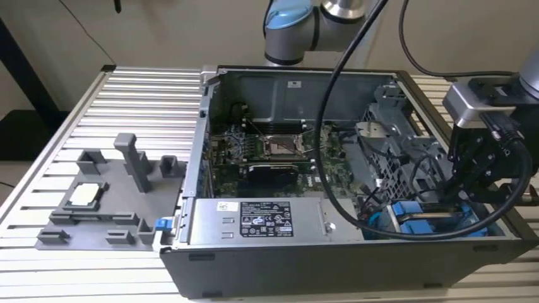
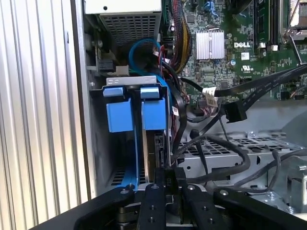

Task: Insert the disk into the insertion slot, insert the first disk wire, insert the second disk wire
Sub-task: 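Insert the first disk wire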

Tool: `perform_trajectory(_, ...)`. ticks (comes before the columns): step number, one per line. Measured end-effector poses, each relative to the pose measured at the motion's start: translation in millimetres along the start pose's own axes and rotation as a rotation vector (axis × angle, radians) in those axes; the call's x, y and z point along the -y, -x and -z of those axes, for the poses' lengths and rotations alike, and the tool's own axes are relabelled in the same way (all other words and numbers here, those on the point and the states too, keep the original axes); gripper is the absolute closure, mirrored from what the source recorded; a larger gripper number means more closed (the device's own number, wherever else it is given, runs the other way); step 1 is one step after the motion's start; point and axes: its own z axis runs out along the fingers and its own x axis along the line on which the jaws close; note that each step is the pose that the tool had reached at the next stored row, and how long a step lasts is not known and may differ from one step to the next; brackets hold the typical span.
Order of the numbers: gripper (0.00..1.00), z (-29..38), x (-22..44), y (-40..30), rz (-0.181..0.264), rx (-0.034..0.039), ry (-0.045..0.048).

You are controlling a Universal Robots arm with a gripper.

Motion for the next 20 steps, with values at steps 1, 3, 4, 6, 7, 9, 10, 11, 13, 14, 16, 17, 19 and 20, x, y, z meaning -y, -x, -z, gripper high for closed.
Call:
perform_trajectory(1,0.81,-0.7,1.2,-0.3,0.0,0.0,0.0036)
perform_trajectory(3,0.81,-1.4,3.6,-0.4,-0.001,-0.0006,0.0121)
perform_trajectory(4,0.81,-1.8,4.7,-0.6,-0.001,-0.0008,0.0165)
perform_trajectory(6,0.81,-2.8,5.8,-0.7,-0.001,-0.0013,0.0234)
perform_trajectory(7,0.81,-2.9,6.0,-0.7,-0.001,-0.0017,0.0248)
perform_trajectory(9,0.81,-3.6,6.6,-0.9,0.0,-0.0015,0.0257)
perform_trajectory(10,0.81,-3.8,6.7,-1.1,0.0,-0.0017,0.0258)
perform_trajectory(11,0.81,-4.0,6.9,-1.3,0.001,-0.0018,0.0258)
perform_trajectory(13,0.81,-4.6,7.1,-1.7,0.001,-0.0017,0.0259)
perform_trajectory(14,0.81,-4.6,7.1,-2.0,0.001,-0.0019,0.0258)
perform_trajectory(16,0.81,-4.7,7.1,-2.0,0.001,-0.0019,0.0258)
perform_trajectory(17,0.81,-4.7,7.1,-2.1,0.001,-0.0019,0.0258)
perform_trajectory(19,0.81,-5.3,7.2,-2.1,0.001,-0.0018,0.0257)
perform_trajectory(20,0.81,-5.9,7.2,-2.2,0.001,-0.0016,0.0258)
